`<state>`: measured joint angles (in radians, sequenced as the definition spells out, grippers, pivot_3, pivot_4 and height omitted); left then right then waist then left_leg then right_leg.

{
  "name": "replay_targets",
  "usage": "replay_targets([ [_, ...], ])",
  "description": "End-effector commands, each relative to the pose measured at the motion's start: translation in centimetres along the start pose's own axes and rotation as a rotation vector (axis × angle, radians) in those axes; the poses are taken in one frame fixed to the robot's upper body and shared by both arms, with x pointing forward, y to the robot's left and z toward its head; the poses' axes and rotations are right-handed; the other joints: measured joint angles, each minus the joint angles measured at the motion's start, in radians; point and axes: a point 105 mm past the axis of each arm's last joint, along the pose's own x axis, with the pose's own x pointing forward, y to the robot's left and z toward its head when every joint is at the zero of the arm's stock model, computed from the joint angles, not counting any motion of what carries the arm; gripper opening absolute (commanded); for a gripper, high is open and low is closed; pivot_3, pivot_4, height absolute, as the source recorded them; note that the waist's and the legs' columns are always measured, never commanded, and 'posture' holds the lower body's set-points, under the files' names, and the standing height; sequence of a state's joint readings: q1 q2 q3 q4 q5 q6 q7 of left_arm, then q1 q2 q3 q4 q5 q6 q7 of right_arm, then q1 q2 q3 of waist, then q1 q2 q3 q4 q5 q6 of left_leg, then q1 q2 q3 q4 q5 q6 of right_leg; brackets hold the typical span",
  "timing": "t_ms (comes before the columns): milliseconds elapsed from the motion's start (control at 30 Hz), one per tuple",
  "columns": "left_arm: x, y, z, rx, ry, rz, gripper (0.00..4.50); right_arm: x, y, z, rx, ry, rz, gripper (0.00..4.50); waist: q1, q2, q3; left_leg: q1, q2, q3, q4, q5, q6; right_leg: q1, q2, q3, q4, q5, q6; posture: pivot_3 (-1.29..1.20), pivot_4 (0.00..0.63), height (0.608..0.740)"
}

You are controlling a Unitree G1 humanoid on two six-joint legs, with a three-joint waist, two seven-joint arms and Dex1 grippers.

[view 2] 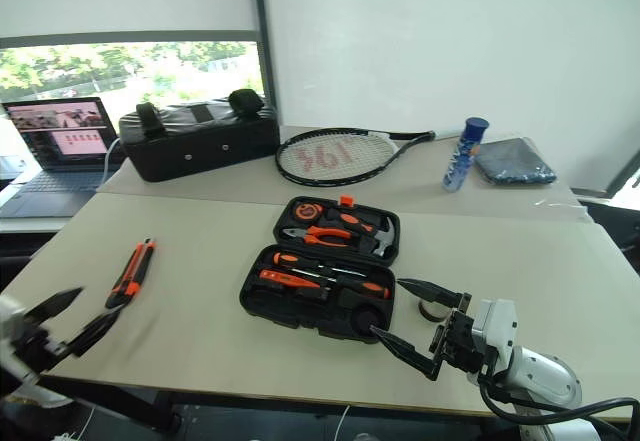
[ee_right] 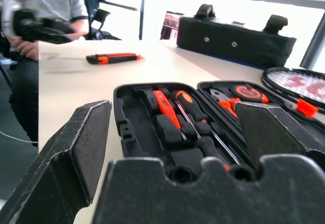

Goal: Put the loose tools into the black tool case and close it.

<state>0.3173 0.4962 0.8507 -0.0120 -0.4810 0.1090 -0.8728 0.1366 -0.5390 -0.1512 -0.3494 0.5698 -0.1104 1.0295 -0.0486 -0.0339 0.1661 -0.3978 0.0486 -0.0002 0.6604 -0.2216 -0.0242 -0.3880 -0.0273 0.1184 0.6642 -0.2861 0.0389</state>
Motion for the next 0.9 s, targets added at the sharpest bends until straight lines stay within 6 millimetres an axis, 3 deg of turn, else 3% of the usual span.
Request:
replay_targets([
  [33, -1.8, 2.0, 0.7, -0.023, -0.048, 0.173, 4.47, 0.3, 0.0, 0.8, -0.05, -0.036, 0.021, 4.5, 0.008, -0.002, -0.001, 0.0, 0.0, 0.0, 0.0, 0.0, 0.0, 0.0, 0.0, 0.0, 0.0, 0.0, 0.0, 0.0, 0.15, 0.74],
  [100, -1.2, 1.7, 0.9, -0.058, -0.058, 0.164, 4.47, 0.4, -0.1, 0.9, -0.051, -0.039, 0.03, 4.5, 0.016, -0.003, -0.002, 0.0, 0.0, 0.0, 0.0, 0.0, 0.0, 0.0, 0.0, -0.002, 0.0, -0.002, 0.003, 0.0, 0.15, 0.74],
  [267, 3.9, -0.1, 2.8, -0.168, -0.04, 0.038, 4.47, 1.0, -0.6, 1.3, -0.015, -0.056, 0.064, 4.5, 0.017, -0.005, -0.003, 0.0, 0.0, 0.0, 0.0, 0.001, -0.001, 0.0, 0.002, -0.002, 0.0, -0.003, 0.004, 0.0, 0.15, 0.74],
  [500, 11.0, -0.9, 4.2, -0.145, 0.229, 0.026, 4.47, 1.1, -0.2, 1.6, -0.002, -0.043, 0.081, 4.5, 0.002, -0.005, -0.003, -0.001, 0.0, -0.001, 0.0, 0.001, -0.001, -0.002, 0.003, -0.002, 0.0, 0.0, -0.001, 0.0, 0.15, 0.74],
  [700, 14.7, -2.0, 2.8, -0.139, 0.416, -0.034, 4.47, -0.1, -0.4, 1.7, -0.023, -0.005, 0.042, 4.5, -0.001, -0.005, -0.003, -0.003, 0.0, -0.001, -0.002, -0.001, -0.002, -0.004, 0.003, -0.001, 0.001, 0.0, -0.001, 0.0, 0.15, 0.74],
  [900, 16.4, -2.0, 1.4, -0.129, 0.524, -0.03, 4.47, -2.4, -0.3, 2.2, -0.013, 0.049, 0.015, 4.5, 0.006, -0.006, -0.003, -0.003, -0.001, -0.001, -0.001, -0.001, -0.002, -0.004, 0.003, -0.002, 0.0, 0.0, -0.001, 0.0, 0.15, 0.74],
])
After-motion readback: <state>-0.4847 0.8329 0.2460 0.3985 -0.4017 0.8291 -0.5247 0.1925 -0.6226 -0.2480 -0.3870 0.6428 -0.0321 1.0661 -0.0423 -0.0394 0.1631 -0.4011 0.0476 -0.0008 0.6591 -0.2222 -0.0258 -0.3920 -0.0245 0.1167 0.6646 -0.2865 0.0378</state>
